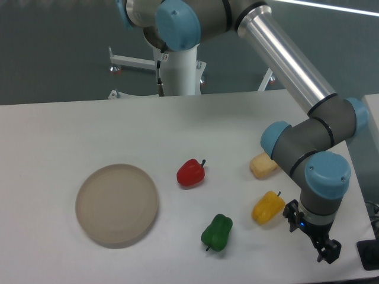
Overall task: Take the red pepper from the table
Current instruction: 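Move the open gripper over the red bell pepper and lower it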
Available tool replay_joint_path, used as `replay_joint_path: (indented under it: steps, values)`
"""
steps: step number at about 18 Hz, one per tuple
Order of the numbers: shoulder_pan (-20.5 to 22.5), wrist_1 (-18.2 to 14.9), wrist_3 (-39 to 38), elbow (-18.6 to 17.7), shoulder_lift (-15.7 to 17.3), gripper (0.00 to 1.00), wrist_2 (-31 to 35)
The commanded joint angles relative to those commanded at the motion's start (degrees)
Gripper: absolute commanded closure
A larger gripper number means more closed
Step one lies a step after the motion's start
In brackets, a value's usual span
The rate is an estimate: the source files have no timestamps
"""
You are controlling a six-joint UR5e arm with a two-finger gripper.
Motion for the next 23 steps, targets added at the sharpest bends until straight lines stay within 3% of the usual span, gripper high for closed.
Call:
replay_joint_path:
  steps: [6, 9, 11, 16, 18, 21, 23]
  values:
    - [-0.8, -0.3, -5.0, -2.3, 2.1, 0.0, -0.5]
    - [-1.4, -0.7, -12.2, -10.8, 8.6, 0.0, -3.1]
    - [-1.4, -0.7, -16.4, -21.0, 15.6, 0.0, -6.1]
    - [-1.7, -0.6, -22.8, -34.6, 26.4, 0.0, -11.1]
    - [-2.3, 0.4, -21.7, -38.7, 29.2, 0.0, -10.6]
    - [-4.5, 0.3, -19.5, -40.7, 30.3, 0.0, -10.0]
    - [-8.2, 0.4, -17.1, -41.9, 30.8, 0.0, -3.3]
